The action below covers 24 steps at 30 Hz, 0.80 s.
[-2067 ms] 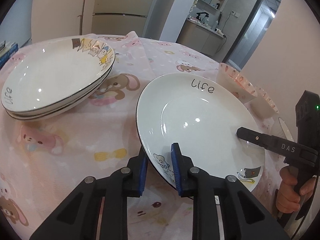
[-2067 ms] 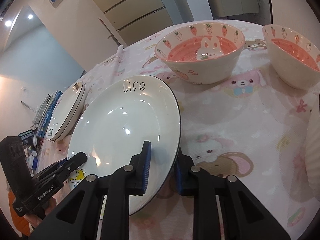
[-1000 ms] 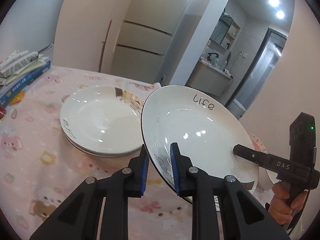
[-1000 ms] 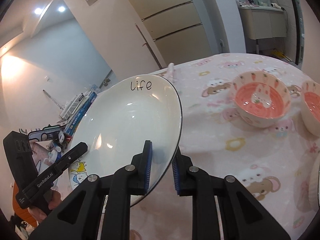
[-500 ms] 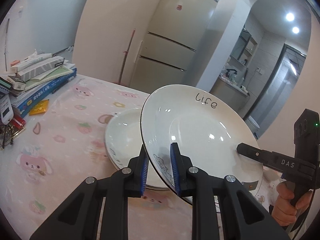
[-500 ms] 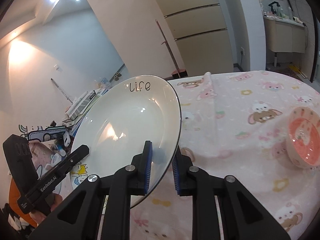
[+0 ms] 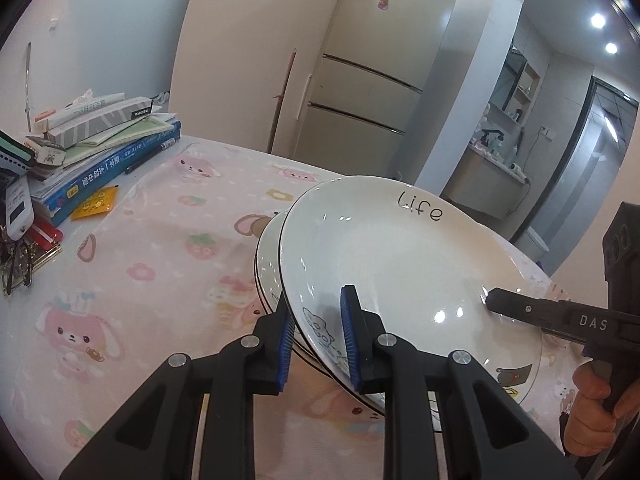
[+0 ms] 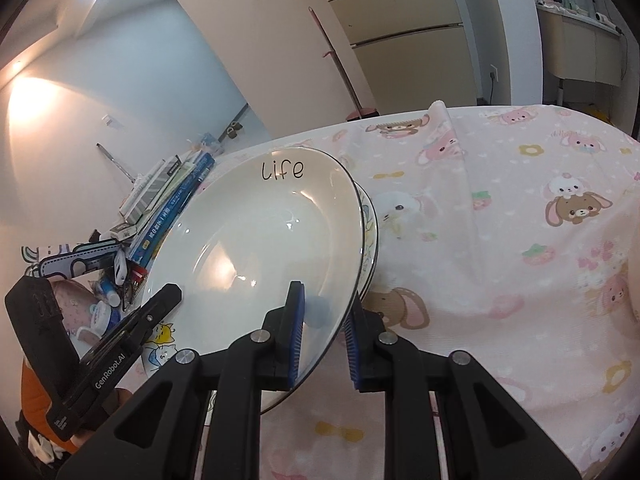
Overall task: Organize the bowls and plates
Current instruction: 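Lower the 'Life' plate onto the white plate stack with both grippers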
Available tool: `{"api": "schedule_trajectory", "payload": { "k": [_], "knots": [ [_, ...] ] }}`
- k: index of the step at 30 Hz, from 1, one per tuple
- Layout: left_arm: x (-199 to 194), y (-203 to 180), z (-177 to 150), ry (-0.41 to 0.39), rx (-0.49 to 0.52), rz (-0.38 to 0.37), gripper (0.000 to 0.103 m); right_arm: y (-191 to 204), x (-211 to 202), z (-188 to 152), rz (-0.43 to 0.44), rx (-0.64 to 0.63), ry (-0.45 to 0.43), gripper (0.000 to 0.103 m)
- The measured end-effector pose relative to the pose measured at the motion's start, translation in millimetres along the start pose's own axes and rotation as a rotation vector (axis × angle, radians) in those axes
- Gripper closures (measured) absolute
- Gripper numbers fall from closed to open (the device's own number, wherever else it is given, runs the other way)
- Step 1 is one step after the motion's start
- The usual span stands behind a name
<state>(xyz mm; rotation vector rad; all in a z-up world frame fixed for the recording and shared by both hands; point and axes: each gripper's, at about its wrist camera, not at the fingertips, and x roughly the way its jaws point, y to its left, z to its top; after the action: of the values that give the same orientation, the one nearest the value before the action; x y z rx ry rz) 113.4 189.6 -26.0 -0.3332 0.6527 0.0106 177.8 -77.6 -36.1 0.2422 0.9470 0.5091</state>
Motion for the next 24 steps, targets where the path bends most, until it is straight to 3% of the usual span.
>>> {"api": "schedule_trajectory", "payload": {
  "k": [24],
  "knots": [
    [9.8,-4.1,-9.6,0.005,0.03,0.085,0.078,13.3,14.8,-8.0,-0.087,-0.068,-0.076,0.081]
  ]
}}
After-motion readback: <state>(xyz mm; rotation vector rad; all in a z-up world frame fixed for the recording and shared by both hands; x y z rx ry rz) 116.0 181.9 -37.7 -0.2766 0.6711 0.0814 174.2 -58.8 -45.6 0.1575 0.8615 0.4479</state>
